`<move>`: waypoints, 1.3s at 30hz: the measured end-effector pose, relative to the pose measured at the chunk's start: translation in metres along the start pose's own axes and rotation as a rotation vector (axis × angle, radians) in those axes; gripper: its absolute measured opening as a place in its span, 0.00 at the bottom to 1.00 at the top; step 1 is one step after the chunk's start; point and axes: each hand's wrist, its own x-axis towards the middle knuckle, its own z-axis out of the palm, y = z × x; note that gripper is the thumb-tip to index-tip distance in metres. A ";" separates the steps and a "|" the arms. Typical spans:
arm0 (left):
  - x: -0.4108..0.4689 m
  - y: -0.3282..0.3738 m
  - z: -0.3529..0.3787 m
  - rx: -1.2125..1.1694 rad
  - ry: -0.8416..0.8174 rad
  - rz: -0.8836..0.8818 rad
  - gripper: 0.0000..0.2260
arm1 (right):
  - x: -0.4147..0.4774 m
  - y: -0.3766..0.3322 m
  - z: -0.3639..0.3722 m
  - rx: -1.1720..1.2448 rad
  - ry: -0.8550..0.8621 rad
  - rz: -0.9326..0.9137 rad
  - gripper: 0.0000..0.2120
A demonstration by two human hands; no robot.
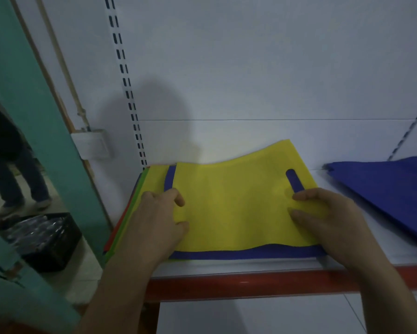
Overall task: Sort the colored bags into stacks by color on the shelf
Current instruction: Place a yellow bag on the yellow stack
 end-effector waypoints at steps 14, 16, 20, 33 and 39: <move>0.004 0.096 0.036 -0.413 0.212 0.171 0.20 | -0.003 0.038 -0.101 0.034 0.365 -0.049 0.14; 0.007 0.119 0.048 -0.411 0.191 0.202 0.19 | -0.001 0.052 -0.125 0.038 0.405 -0.049 0.14; 0.005 0.175 0.078 -0.422 0.188 0.251 0.16 | 0.010 0.087 -0.173 0.031 0.456 -0.056 0.13; -0.001 0.344 0.181 -0.371 0.248 0.184 0.05 | 0.086 0.212 -0.312 -0.015 0.373 -0.121 0.12; -0.005 0.373 0.192 -0.151 0.289 0.086 0.08 | 0.103 0.242 -0.325 -0.062 0.302 -0.093 0.10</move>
